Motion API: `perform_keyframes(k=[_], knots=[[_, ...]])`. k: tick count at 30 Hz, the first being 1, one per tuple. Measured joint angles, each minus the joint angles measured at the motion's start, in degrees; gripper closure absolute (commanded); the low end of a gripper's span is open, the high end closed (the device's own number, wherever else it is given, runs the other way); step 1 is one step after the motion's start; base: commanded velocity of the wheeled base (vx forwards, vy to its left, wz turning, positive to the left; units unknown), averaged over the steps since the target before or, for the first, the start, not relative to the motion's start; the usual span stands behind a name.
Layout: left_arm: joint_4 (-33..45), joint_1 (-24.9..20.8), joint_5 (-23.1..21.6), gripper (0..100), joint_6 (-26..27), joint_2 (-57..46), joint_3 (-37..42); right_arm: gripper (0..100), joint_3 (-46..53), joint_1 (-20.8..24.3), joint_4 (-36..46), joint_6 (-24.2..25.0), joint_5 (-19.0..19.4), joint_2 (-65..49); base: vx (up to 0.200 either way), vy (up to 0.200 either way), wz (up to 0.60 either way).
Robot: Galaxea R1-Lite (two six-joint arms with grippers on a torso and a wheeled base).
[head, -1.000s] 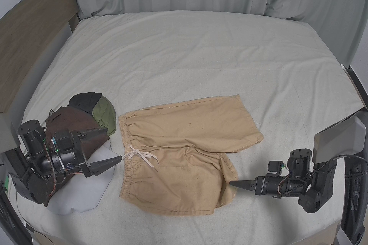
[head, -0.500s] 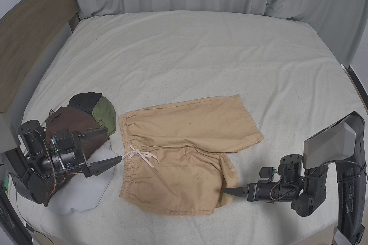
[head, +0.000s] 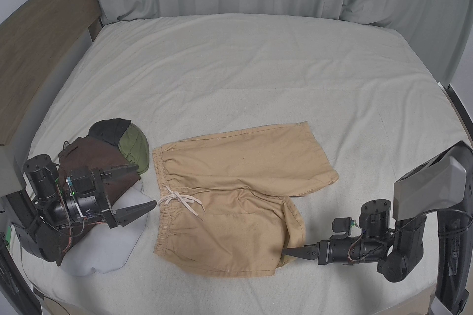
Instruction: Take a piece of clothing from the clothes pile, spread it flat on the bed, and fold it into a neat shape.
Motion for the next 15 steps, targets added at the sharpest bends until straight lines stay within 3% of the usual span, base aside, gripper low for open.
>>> perform_keyframes(k=[4,9,15], knots=[[0.0,0.0,0.0,0,0.0,0.0,0.0,0,1.2,0.1,0.0,0.0,1.3,-1.8,0.000,0.000,0.00],[0.0,-0.1,0.0,0,0.0,0.0,0.0,0,2.8,-0.7,0.1,0.0,5.6,-4.9,0.000,0.000,0.00],[0.0,-0.2,0.0,0,0.0,0.3,0.3,0,2.9,-1.3,0.1,-0.1,6.1,-6.4,0.000,0.000,0.00]])
